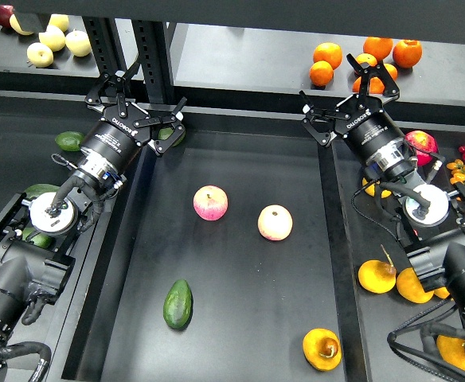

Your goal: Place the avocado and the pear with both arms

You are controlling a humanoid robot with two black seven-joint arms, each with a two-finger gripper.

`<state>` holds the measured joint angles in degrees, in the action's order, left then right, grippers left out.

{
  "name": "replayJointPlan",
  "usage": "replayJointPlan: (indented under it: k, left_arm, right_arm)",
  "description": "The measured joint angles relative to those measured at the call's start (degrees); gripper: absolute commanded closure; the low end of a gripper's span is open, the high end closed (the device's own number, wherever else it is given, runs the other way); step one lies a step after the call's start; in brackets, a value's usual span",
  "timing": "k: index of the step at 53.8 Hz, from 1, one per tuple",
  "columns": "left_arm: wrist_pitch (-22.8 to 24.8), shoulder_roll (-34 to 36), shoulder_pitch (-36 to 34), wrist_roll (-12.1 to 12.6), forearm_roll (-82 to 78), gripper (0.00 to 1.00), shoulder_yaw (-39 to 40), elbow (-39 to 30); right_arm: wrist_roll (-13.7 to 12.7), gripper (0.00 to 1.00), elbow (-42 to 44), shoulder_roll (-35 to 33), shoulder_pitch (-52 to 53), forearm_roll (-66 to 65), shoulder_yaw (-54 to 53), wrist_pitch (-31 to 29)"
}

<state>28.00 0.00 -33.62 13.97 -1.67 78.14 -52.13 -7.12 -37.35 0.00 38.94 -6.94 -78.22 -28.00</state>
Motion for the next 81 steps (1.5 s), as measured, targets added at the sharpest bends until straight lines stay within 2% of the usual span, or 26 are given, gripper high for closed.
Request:
replayJointPlan:
  k: [18,31,35,43,46,54,59,60,62,74,81]
  left_arm:
    - [0.0,0.0,-0.1,-0.1,-0.1,0.00,0.1,-0.1]
    - [0.0,0.0,-0.2,1.3,-0.1,0.00,-0.1,-0.1]
    - [0.0,0.0,-1.3,3.3,-0.1,0.01,0.3,-0.1]
    - [0.0,0.0,-6.3,11.7,-0.1,0.03,-0.9,0.7]
    - [0.0,0.0,-8.1,13.1,-0.1,0.03,-2.1,1.3]
    - [0.0,5.0,-13.0,14.0,0.1,0.03,-10.9,2.3]
    - [0.0,10.1,-15.0,14.0,0.1,0.04,-19.5,2.4]
    - [0.0,13.5,-16.2,14.0,0.1,0.04,-25.9,2.2]
    - [0.0,14.7,-16.7,14.0,0.1,0.04,-28.4,2.0]
    - [0.0,23.6,-21.4,14.0,-1.1,0.04,-47.8,-3.7]
    - [0.0,26.0,-23.4,14.0,-4.9,0.04,-56.4,-5.7]
  right_arm:
    - [0.0,0.00,0.1,0.0,0.0,0.0,0.0,0.0]
    - [0.0,0.00,0.2,0.0,0.0,0.0,0.0,0.0]
    - [0.0,0.00,0.1,0.0,0.0,0.0,0.0,0.0]
    - [0.0,0.00,0.3,0.0,0.0,0.0,0.0,0.0]
    - [0.0,0.00,0.4,0.0,-0.1,0.0,0.0,0.0]
    - [0.0,0.00,0.6,0.0,-0.1,0.0,0.0,0.0]
    - [0.0,0.00,0.6,0.0,-0.1,0.0,0.1,0.0]
    - [0.0,0.00,0.7,0.0,-0.1,0.0,0.1,0.0]
    - [0.0,0.00,0.7,0.0,-0.1,0.0,0.1,0.0]
    - [0.0,0.00,0.7,0.0,-0.1,0.0,0.1,0.0]
    - [0.0,0.00,0.6,0.0,-0.1,0.0,0.1,0.0]
